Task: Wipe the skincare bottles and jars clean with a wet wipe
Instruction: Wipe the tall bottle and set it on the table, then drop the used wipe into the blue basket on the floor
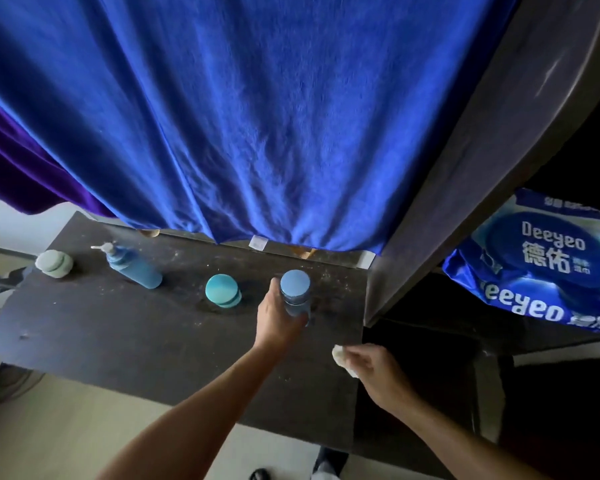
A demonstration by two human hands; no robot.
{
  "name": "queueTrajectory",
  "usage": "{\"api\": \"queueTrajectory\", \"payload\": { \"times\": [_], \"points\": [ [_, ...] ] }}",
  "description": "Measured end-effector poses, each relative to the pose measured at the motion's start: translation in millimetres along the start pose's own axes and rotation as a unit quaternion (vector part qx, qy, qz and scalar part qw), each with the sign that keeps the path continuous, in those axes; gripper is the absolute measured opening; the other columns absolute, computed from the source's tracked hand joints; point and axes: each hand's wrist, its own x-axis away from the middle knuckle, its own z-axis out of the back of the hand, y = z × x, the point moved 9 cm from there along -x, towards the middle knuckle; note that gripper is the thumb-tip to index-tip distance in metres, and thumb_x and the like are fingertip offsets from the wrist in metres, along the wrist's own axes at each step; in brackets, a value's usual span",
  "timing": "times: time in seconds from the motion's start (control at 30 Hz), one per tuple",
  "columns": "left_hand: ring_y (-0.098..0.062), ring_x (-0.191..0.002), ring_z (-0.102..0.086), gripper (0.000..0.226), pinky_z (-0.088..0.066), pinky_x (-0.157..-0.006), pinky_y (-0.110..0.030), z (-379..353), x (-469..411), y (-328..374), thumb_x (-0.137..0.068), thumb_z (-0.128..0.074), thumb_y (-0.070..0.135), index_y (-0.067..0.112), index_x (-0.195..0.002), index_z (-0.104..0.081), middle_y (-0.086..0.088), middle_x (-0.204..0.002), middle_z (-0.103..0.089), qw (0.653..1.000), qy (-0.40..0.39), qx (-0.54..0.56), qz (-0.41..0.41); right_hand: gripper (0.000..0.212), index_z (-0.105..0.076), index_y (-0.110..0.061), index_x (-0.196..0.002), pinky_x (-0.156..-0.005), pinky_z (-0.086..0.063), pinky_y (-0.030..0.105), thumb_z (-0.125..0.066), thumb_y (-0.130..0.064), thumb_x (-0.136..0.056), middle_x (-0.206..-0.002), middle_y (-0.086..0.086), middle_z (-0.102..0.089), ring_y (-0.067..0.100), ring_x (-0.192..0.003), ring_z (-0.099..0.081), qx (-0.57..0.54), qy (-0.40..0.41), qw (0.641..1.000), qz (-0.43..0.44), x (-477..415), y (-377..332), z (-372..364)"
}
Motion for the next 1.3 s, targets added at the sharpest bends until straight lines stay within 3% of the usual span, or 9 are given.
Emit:
{"api": "queueTrajectory", "payload": {
  "times": [0.1, 0.23, 0.47, 0.7, 0.9, 1.07, 1.3],
  "points": [
    [-0.028, -0.090, -0.060, 0.046, -0.048, -0.075, -0.034, -13, -7, 2, -0.066, -0.076, 0.011, 0.008, -0.104, -0.049, -0.009, -0.100, -0.065, 0.999, 0.012, -0.019, -0.023, 0.029, -0.073, -0.019, -0.101, -0.080, -0.048, 0.015, -0.053, -0.005, -0.085, -0.102, -0.003, -0.063, 0.009, -0.093, -0.062, 0.129, 0.035, 0.990, 0.036, -10, 7, 6],
    [-0.030, -0.092, -0.062, 0.046, -0.049, -0.076, -0.035, -22, -12, -4, -0.068, -0.076, 0.011, 0.007, -0.106, -0.051, -0.011, -0.103, -0.066, 0.998, 0.023, -0.031, -0.042, 0.029, -0.070, -0.014, -0.103, -0.089, -0.048, 0.022, -0.049, -0.007, -0.085, -0.111, -0.003, -0.061, 0.011, -0.100, -0.059, 0.216, 0.022, 0.973, 0.081, -16, 9, -1],
    [-0.025, -0.093, -0.060, 0.051, -0.046, -0.075, -0.031, -22, -16, -14, -0.068, -0.079, 0.015, 0.007, -0.111, -0.052, -0.008, -0.105, -0.063, 0.997, 0.010, -0.053, -0.054, 0.024, -0.068, -0.014, -0.099, -0.088, -0.049, 0.029, -0.049, -0.011, -0.085, -0.107, 0.000, -0.063, 0.017, -0.097, -0.059, 0.319, -0.004, 0.931, 0.175, -16, -5, -17],
    [-0.024, -0.103, -0.060, 0.043, -0.051, -0.081, -0.037, 27, 26, -61, -0.081, -0.067, 0.033, 0.017, -0.119, -0.054, -0.002, -0.115, -0.060, 0.981, -0.002, -0.194, -0.024, 0.020, -0.067, -0.020, -0.094, -0.076, -0.050, 0.029, -0.051, -0.013, -0.083, -0.100, -0.002, -0.063, 0.018, -0.096, -0.058, 0.359, -0.067, 0.896, 0.251, -8, -39, -58],
    [-0.024, -0.104, -0.060, 0.037, -0.051, -0.076, -0.037, 129, 119, -149, -0.084, -0.059, 0.039, 0.020, -0.116, -0.056, 0.000, -0.113, -0.061, 0.951, 0.056, -0.299, 0.048, 0.017, -0.062, -0.025, -0.092, -0.078, -0.050, 0.033, -0.046, -0.019, -0.086, -0.100, -0.005, -0.060, 0.017, -0.097, -0.055, 0.404, -0.147, 0.837, 0.339, 15, -85, -151],
    [-0.020, -0.110, -0.057, 0.041, -0.048, -0.080, -0.033, 200, 210, -230, -0.089, -0.054, 0.044, 0.021, -0.123, -0.053, 0.004, -0.122, -0.059, 0.942, 0.099, -0.283, 0.149, 0.022, -0.062, -0.023, -0.101, -0.076, -0.049, 0.035, -0.045, -0.023, -0.087, -0.103, 0.000, -0.061, 0.021, -0.100, -0.057, 0.441, -0.216, 0.772, 0.404, 57, -111, -255],
    [-0.017, -0.116, -0.054, 0.042, -0.045, -0.087, -0.031, 280, 325, -326, -0.090, -0.049, 0.046, 0.023, -0.125, -0.050, 0.005, -0.124, -0.058, 0.927, 0.113, -0.277, 0.226, 0.026, -0.059, -0.023, -0.112, -0.083, -0.046, 0.033, -0.046, -0.025, -0.089, -0.112, 0.000, -0.060, 0.021, -0.106, -0.056, 0.474, -0.260, 0.717, 0.441, 117, -135, -392]
  ]
}}
